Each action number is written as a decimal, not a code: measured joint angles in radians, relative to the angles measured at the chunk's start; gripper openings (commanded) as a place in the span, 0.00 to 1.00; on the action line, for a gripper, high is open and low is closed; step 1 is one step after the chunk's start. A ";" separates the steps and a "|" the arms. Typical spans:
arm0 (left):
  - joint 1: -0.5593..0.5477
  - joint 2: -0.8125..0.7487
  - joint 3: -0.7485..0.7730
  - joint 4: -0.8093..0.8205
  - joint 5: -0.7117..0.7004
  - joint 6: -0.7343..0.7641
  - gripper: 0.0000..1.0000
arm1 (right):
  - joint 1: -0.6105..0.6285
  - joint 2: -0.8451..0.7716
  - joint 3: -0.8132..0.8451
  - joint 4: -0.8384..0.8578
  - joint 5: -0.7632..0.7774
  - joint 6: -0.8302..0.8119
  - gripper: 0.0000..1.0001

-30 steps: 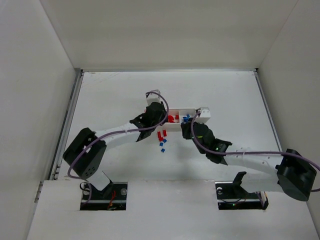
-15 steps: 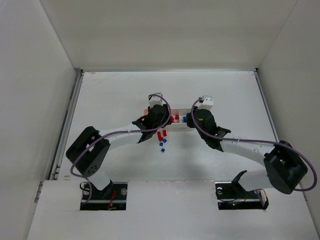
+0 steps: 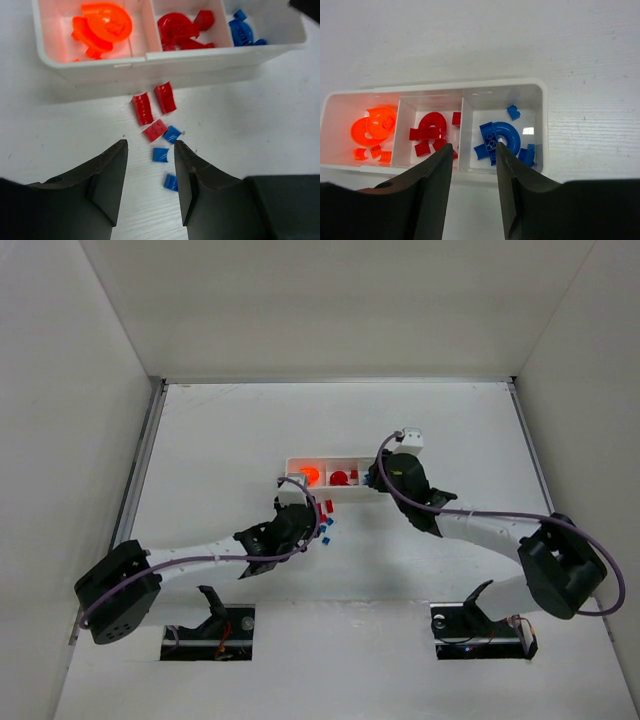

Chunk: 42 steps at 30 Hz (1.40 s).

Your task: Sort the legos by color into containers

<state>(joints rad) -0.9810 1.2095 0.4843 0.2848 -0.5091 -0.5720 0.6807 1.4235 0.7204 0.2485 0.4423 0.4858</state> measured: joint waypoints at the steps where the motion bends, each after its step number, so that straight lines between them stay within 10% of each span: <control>1: -0.001 -0.002 -0.010 -0.006 -0.005 -0.006 0.39 | 0.003 -0.012 0.000 -0.003 0.004 0.000 0.42; 21: 0.024 0.199 0.014 0.103 -0.011 -0.039 0.34 | 0.399 -0.149 -0.272 0.023 0.147 0.211 0.33; 42: 0.080 0.414 0.111 0.193 -0.016 -0.027 0.25 | 0.603 0.124 -0.188 0.055 0.197 0.300 0.44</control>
<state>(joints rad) -0.9012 1.6238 0.5953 0.4778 -0.5247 -0.5995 1.2835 1.5471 0.5327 0.3038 0.6395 0.7860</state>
